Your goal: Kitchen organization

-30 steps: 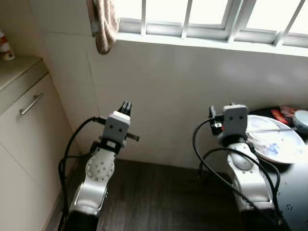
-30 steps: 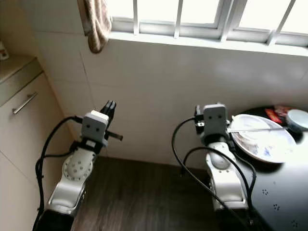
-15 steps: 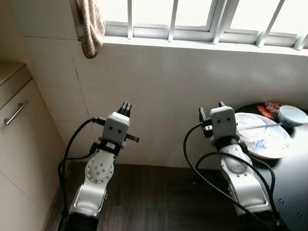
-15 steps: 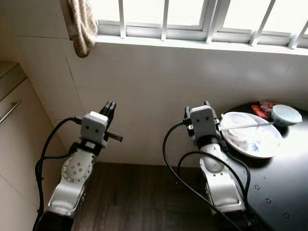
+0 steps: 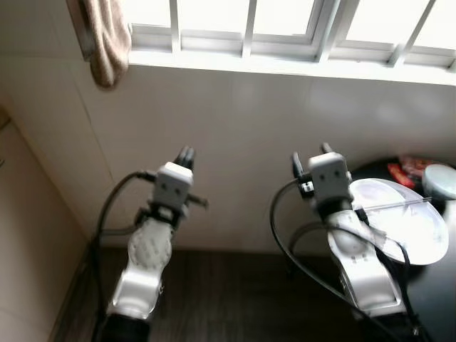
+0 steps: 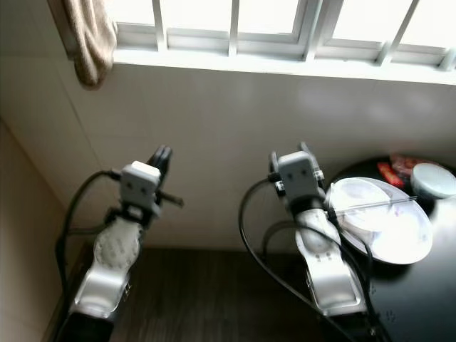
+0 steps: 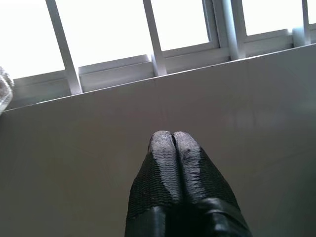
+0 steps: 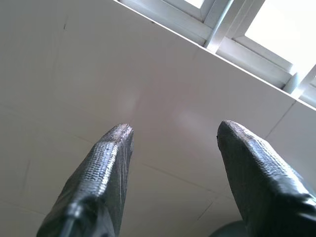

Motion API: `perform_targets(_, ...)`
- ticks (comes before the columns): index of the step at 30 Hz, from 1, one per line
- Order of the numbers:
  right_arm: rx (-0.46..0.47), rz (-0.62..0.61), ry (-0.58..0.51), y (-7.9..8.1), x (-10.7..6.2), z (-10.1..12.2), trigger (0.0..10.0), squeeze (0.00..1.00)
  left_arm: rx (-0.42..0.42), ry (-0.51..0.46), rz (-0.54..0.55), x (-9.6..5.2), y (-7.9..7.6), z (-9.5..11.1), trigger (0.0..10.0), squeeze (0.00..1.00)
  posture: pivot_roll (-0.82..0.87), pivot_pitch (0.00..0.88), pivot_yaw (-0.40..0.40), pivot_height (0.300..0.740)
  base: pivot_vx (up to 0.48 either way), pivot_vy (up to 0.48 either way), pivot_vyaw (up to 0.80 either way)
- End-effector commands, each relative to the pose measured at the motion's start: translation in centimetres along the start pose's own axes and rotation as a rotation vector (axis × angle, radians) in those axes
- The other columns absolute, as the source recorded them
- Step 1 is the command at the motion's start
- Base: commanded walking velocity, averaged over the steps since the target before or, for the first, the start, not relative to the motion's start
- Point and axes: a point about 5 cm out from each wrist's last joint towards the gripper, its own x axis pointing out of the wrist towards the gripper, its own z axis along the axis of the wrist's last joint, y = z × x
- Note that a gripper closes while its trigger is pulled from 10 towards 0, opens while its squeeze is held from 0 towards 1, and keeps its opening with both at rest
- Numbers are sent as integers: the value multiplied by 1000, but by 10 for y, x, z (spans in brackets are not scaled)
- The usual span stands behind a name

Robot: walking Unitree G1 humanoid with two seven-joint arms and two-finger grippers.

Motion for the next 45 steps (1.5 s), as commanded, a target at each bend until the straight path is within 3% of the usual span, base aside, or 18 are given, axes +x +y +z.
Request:
perform_targets(1,-8,21,-23,6,0,6,10000,0,21,19,17,-5,8,-4,10000,0,-45,0,-82,740,0,0,0)
perform_targets(8,-24,49,-22,6,-1,5,10000,0,21,20,15,-5,8,-4,10000,0,-48,0,-81,740,0,0,0)
perform_targets(11,-131,111,43,8,-1,-6,10000,0,21,23,14,-4,8,-5,10000,0,-52,0,-79,740,0,0,0)
perform_targets(17,-179,117,120,7,0,-19,10000,0,22,25,11,-4,8,-5,10000,0,-49,0,-79,740,0,0,-400)
perform_targets(20,-125,150,183,12,0,-24,10000,0,25,28,12,-5,8,-5,10000,0,-47,0,-80,740,0,0,-529)
perform_targets(26,-184,171,132,15,2,-17,10000,0,28,31,12,-5,9,-6,10000,0,-47,0,-80,740,0,0,-630)
perform_targets(30,-284,232,103,19,1,-13,10000,0,28,34,9,-5,9,-6,10000,0,-47,0,-78,740,0,0,0)
perform_targets(33,-491,362,137,26,-5,-24,10000,0,28,37,7,-5,9,-6,10000,0,-48,0,-77,740,0,0,0)
perform_targets(34,-519,388,148,27,-6,-27,10000,0,28,37,7,-5,8,-7,10000,0,-48,0,-77,740,0,0,0)
perform_targets(38,-581,466,255,26,-12,-43,10000,0,27,39,4,-4,7,-7,10000,0,-49,0,-77,740,0,0,0)
perform_targets(45,-628,448,378,16,-5,-60,10000,0,28,41,4,-4,8,-7,10000,0,-44,0,-79,740,0,0,0)
